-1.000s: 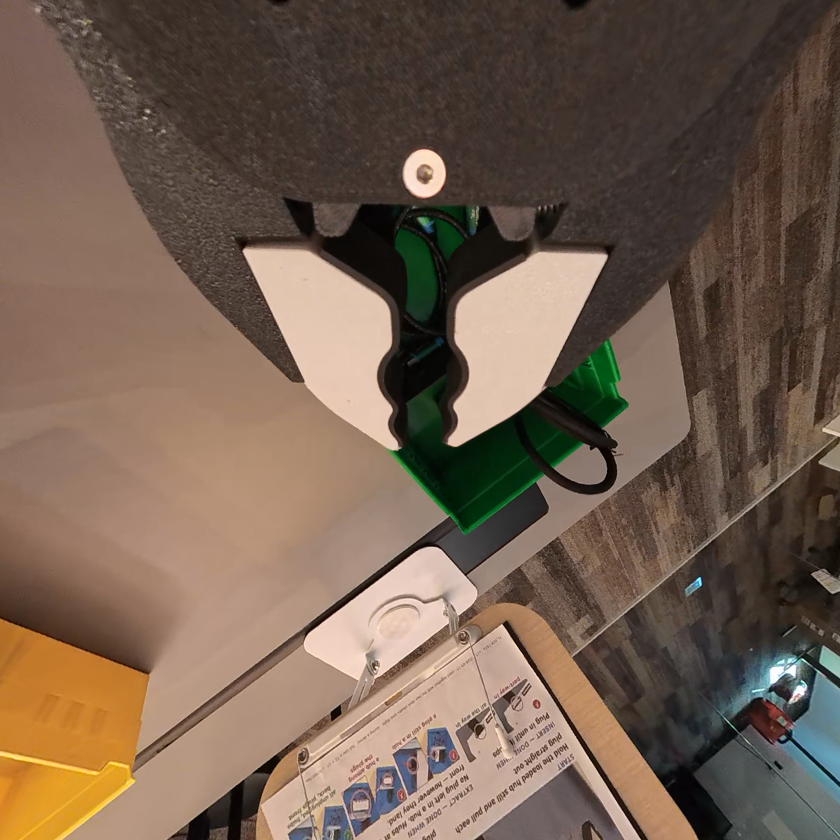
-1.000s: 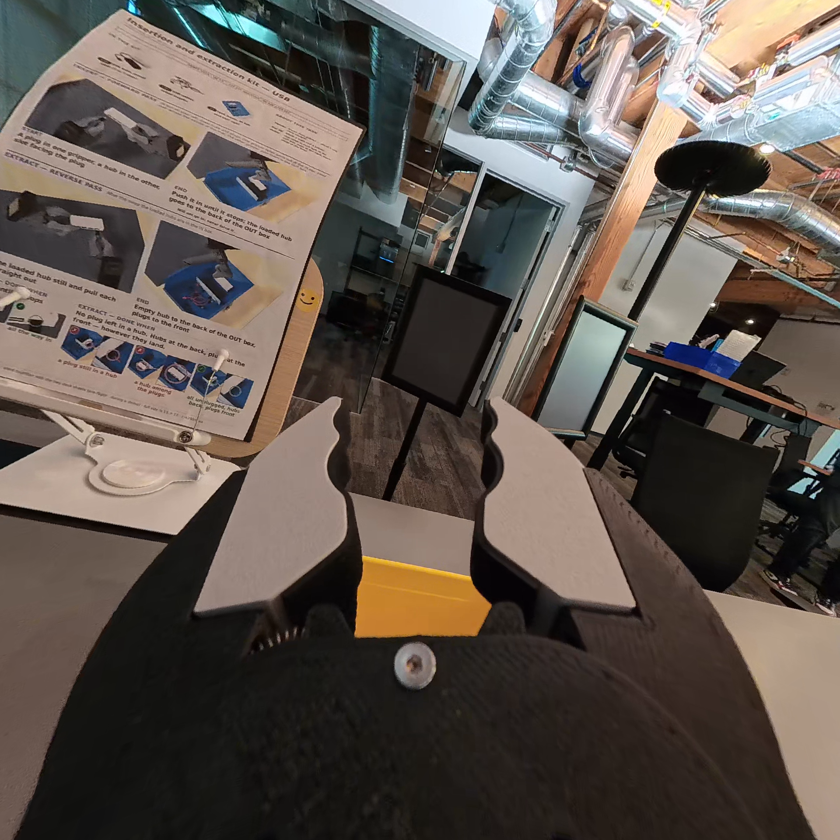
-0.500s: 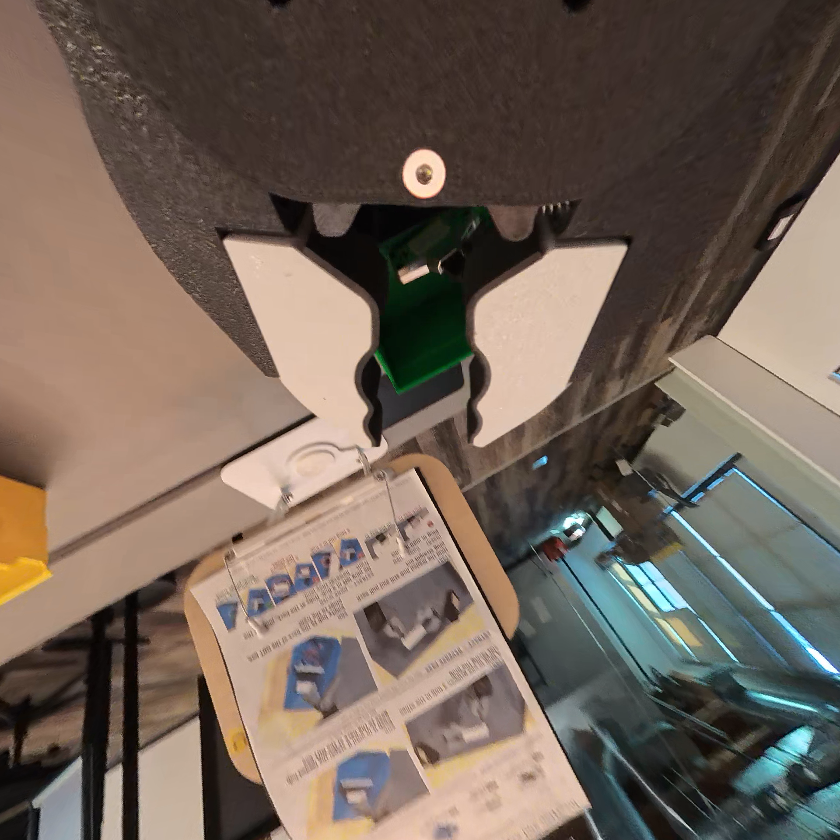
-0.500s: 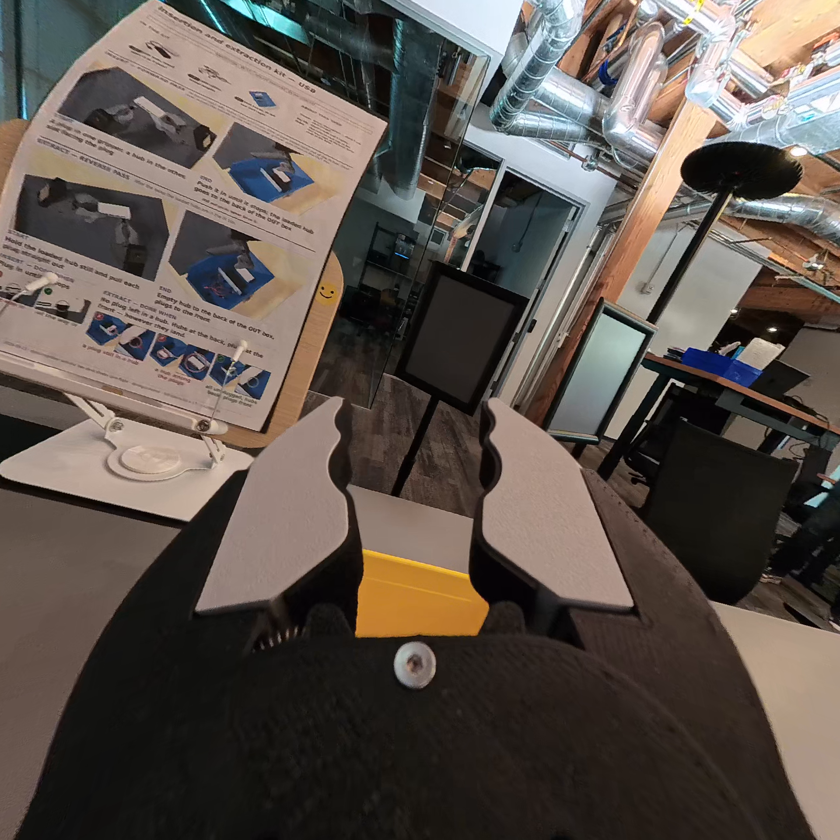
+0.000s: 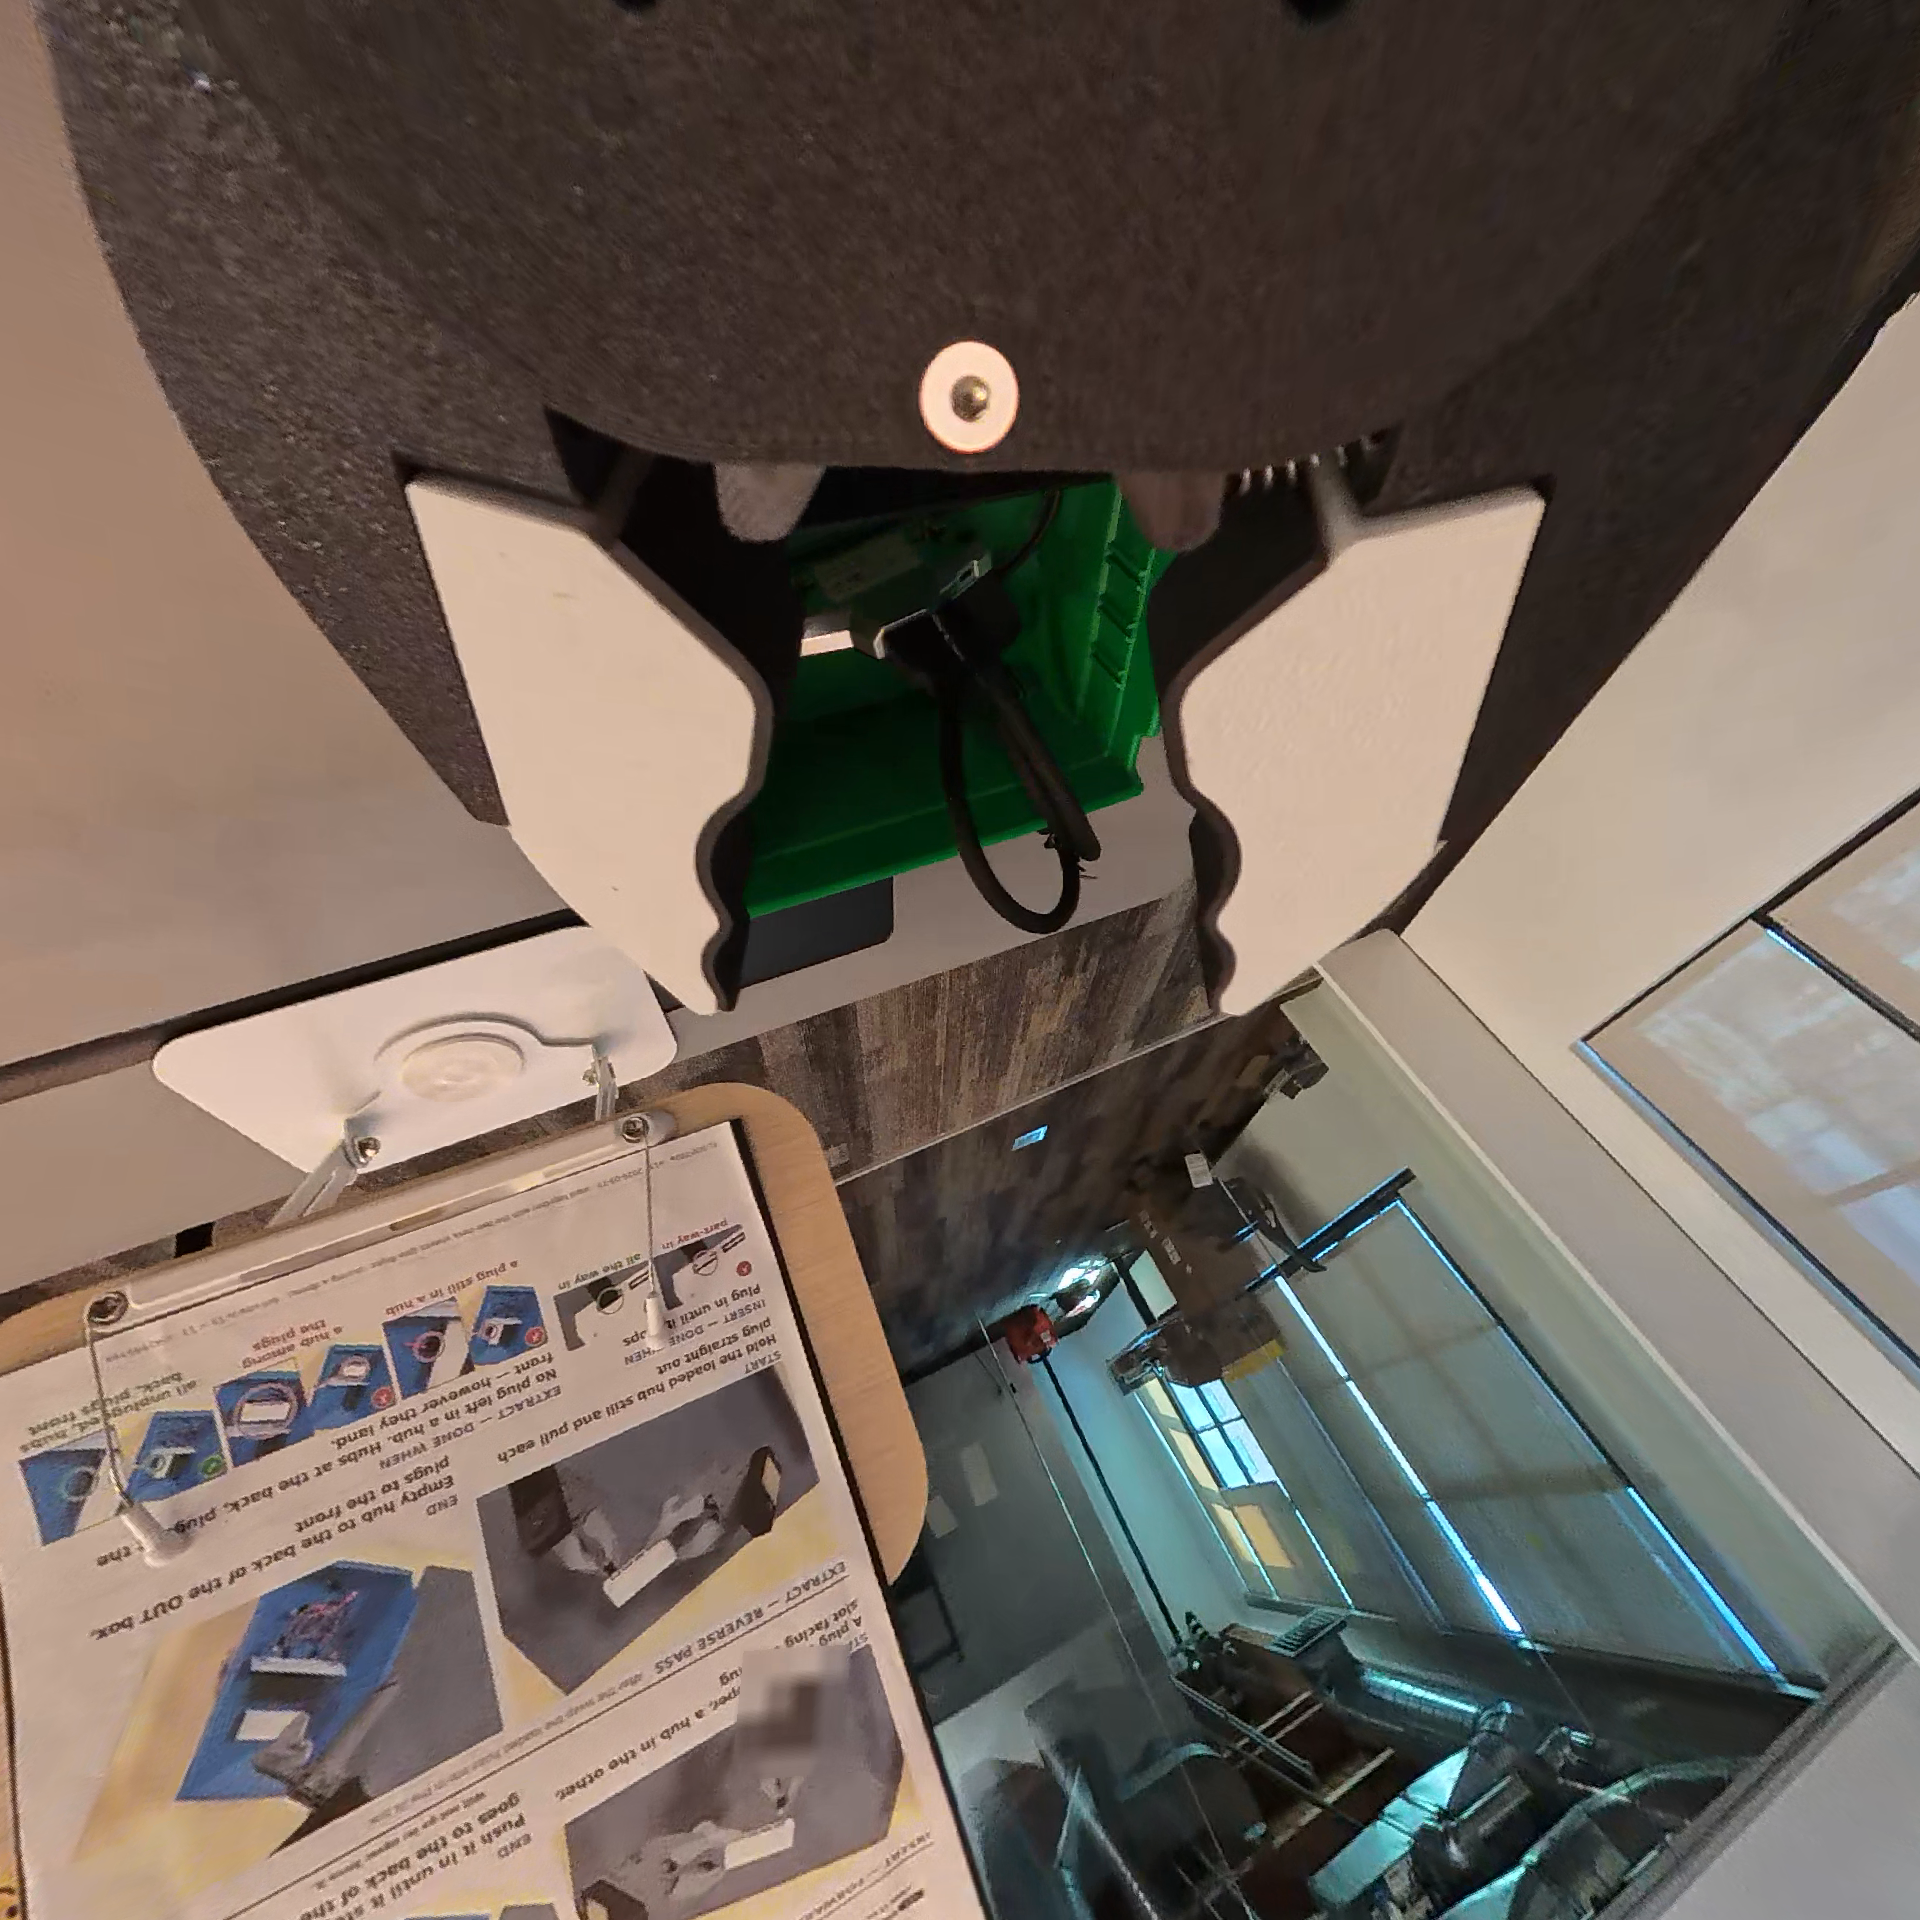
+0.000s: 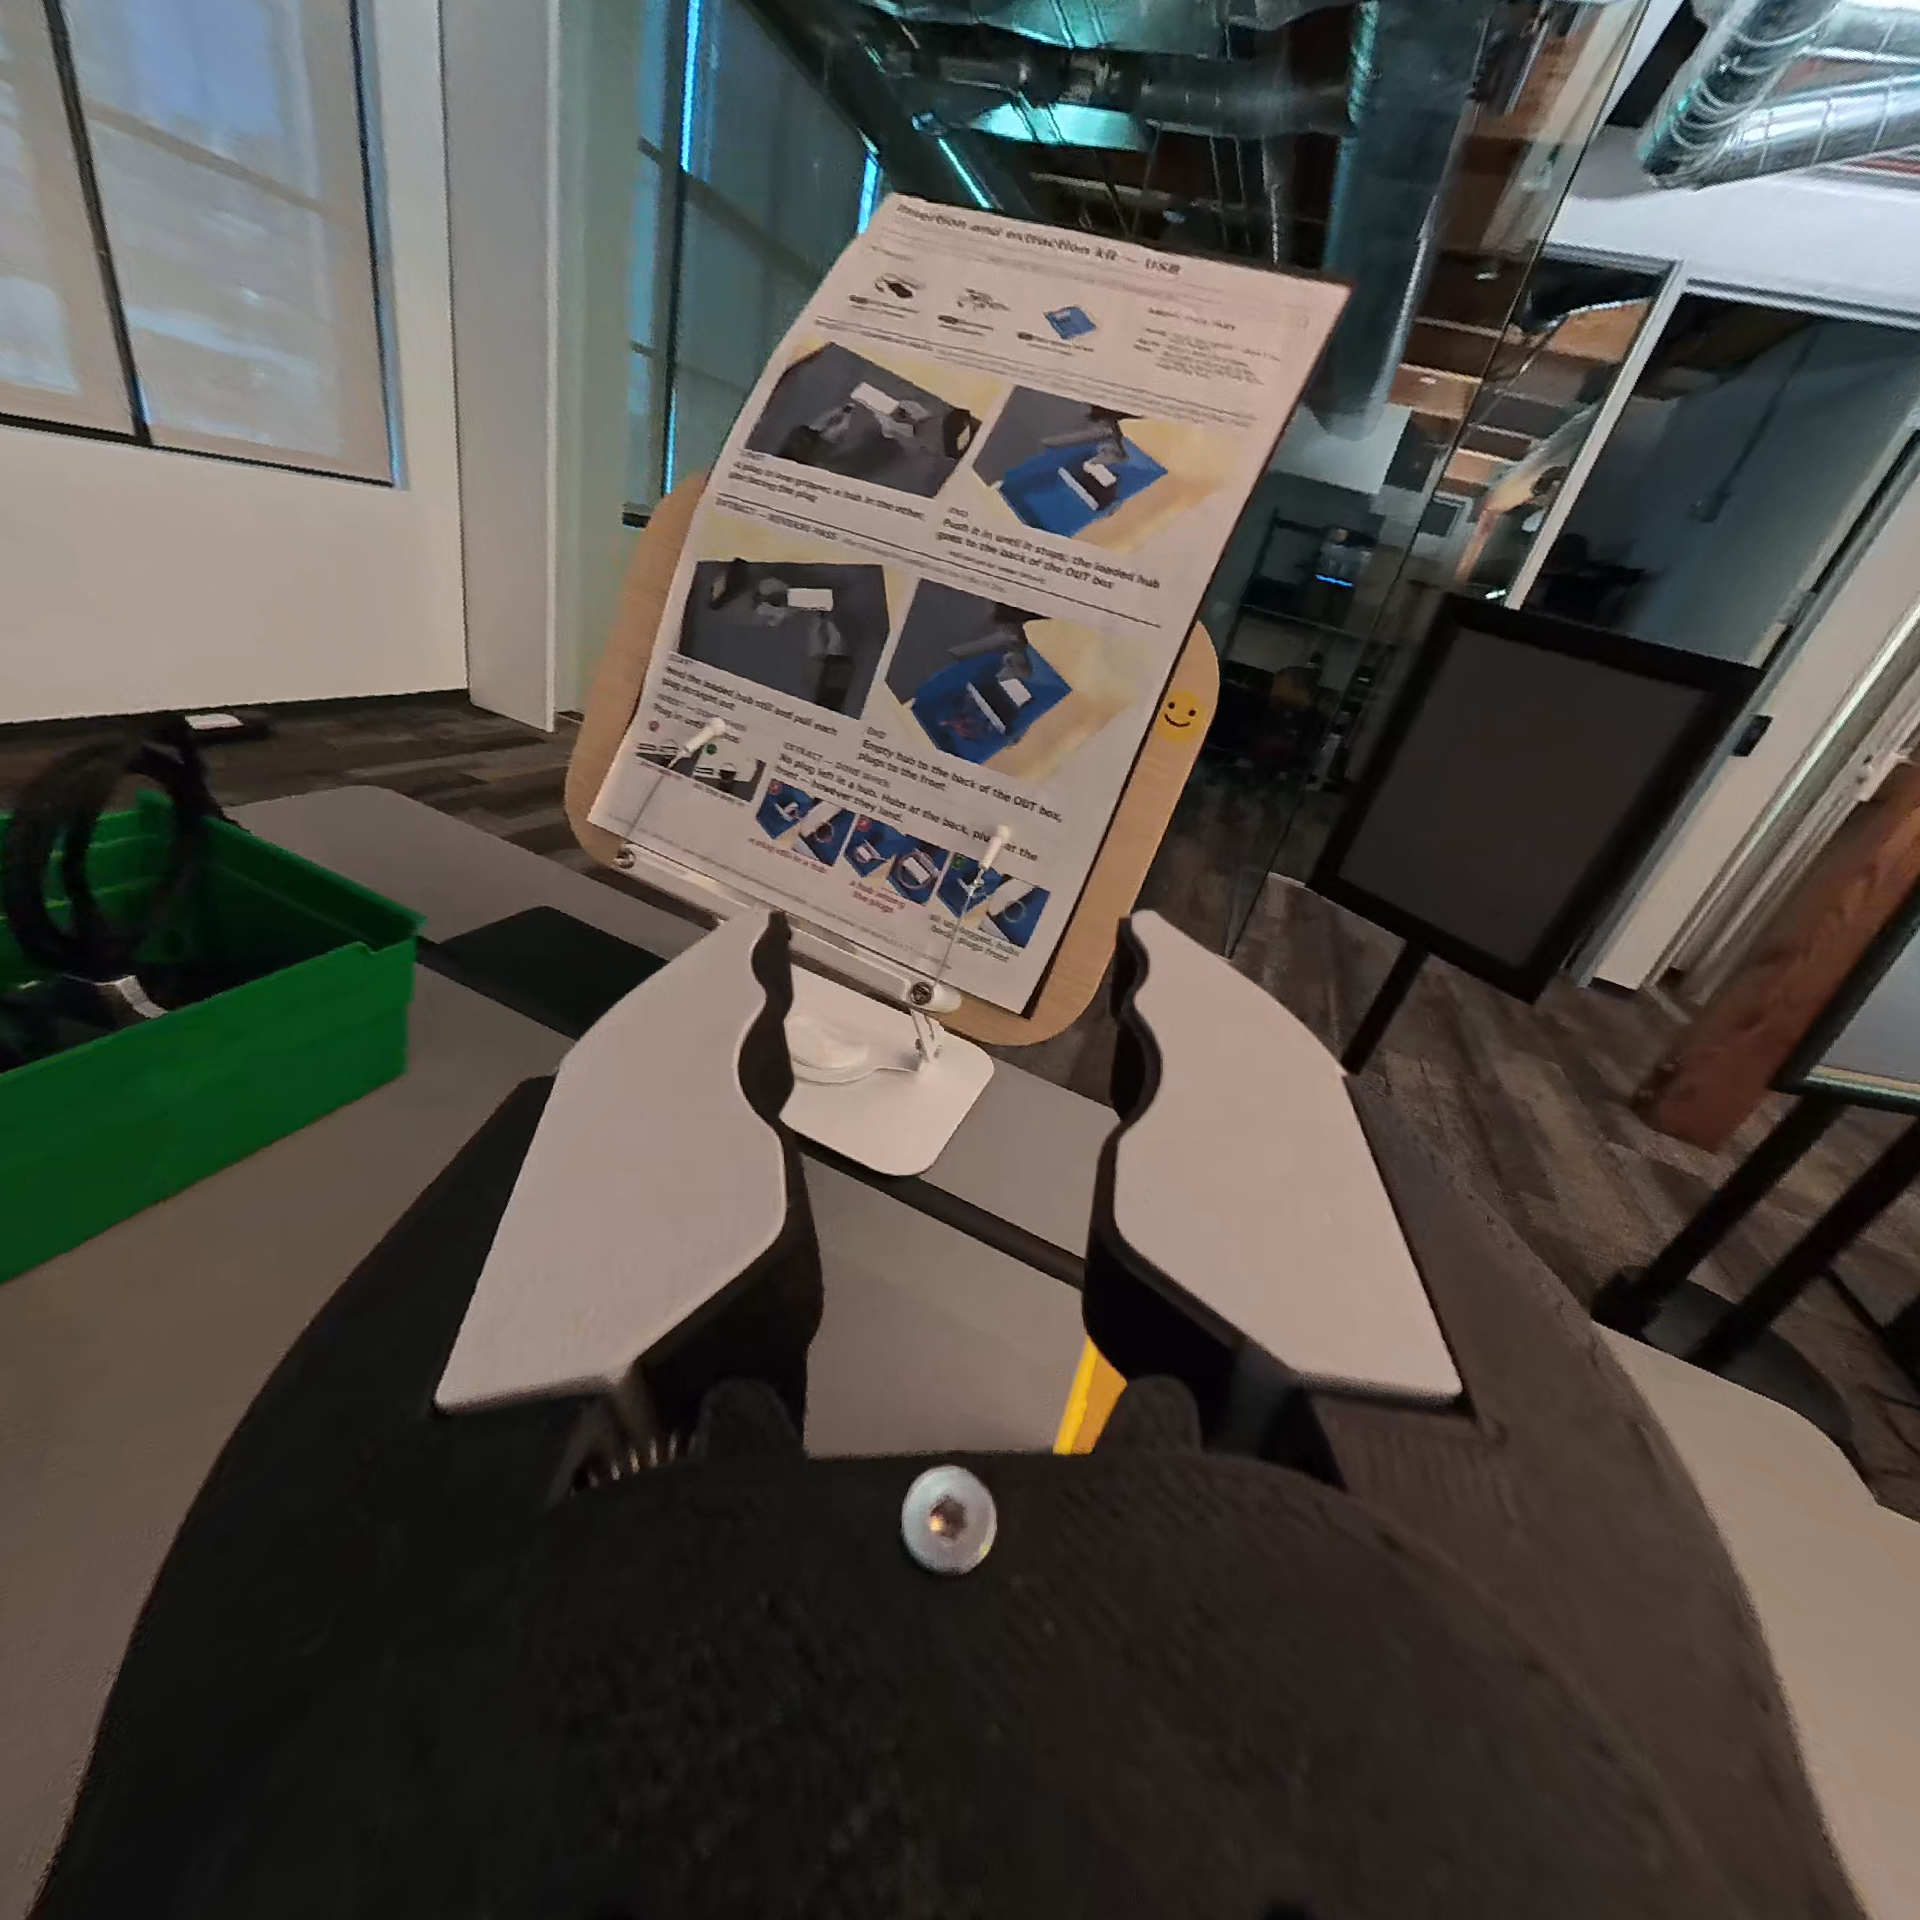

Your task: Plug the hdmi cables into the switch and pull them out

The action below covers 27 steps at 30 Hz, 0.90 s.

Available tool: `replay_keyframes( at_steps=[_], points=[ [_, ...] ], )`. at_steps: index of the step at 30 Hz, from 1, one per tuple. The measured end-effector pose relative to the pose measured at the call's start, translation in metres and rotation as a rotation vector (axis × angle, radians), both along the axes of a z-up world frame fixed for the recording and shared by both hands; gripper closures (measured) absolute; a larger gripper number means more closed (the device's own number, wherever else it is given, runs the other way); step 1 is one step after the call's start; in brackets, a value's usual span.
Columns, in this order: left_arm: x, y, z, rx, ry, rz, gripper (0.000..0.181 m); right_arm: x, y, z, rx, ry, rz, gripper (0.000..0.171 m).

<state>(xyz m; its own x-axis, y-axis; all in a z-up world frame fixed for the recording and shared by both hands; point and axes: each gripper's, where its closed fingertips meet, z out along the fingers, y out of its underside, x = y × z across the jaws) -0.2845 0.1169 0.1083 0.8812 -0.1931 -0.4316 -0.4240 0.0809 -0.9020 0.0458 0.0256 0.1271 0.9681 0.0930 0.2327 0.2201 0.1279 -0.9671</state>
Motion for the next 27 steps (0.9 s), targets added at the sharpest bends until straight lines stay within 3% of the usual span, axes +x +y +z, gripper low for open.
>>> replay_keyframes(
  at_steps=[10, 24, 25, 27],
  points=[
    [-0.015, -0.005, 0.017, 0.072, -0.018, 0.056, 0.098, -0.014, -0.007, 0.012, 0.084, -0.074, 0.009, 0.110],
    [-0.019, -0.010, 0.022, 0.070, -0.013, 0.051, 0.100, -0.019, 0.004, -0.004, 0.036, -0.154, -0.014, 0.113],
    [-0.016, -0.010, 0.019, 0.044, 0.009, 0.022, 0.102, -0.019, 0.004, -0.005, 0.036, -0.163, -0.016, 0.113],
    [-0.008, -0.012, -0.004, -0.109, 0.108, -0.070, 0.124, -0.020, 0.004, -0.006, 0.034, -0.182, -0.021, 0.113]
  ],
)
